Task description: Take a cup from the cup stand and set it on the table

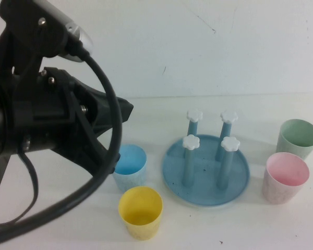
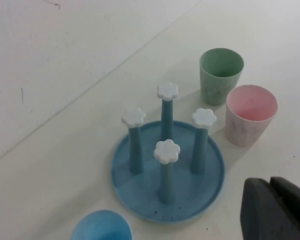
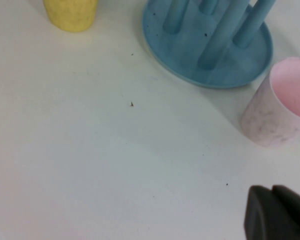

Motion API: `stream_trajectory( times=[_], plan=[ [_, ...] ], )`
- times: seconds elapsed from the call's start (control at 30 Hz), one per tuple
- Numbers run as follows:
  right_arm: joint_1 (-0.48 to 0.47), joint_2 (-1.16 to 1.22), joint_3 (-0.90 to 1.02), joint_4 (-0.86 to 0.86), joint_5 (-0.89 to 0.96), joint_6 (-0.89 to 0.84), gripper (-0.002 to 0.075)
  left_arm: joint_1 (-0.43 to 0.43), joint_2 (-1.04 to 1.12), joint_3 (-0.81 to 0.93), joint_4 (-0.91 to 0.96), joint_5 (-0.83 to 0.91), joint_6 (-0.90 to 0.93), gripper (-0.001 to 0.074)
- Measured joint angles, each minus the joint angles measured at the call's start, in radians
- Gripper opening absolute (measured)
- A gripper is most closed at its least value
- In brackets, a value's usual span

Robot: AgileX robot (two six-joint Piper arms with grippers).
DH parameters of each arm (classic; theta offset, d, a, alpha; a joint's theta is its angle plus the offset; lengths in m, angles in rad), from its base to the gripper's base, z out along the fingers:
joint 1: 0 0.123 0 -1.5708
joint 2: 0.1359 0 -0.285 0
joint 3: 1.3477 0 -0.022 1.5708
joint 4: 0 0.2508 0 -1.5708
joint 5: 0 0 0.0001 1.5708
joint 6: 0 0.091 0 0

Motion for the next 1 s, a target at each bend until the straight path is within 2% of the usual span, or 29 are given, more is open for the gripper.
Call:
stream_trajectory(
  times=[0.4,0.63,0.77,1.0],
  plan=[
    [0.000,0.000,0.000,0.002,0.000,0.000,-0.0001,0.002,-0.007,0.000,0.036,0.004,0.006,-0.0001],
    [0.000,0.000,0.000,0.002,0.000,0.000,-0.0001,0.035,-0.148,0.025,0.133,-0.026,0.026,-0.0001],
    [0.000,0.000,0.000,0.002,0.000,0.000,-0.0001,0.098,-0.284,0.132,0.128,-0.154,0.028,-0.0001],
    [0.000,0.000,0.000,0.002,0.000,0.000,-0.0001,0.240,-0.545,0.468,0.029,-0.401,0.028,-0.0001]
  ],
)
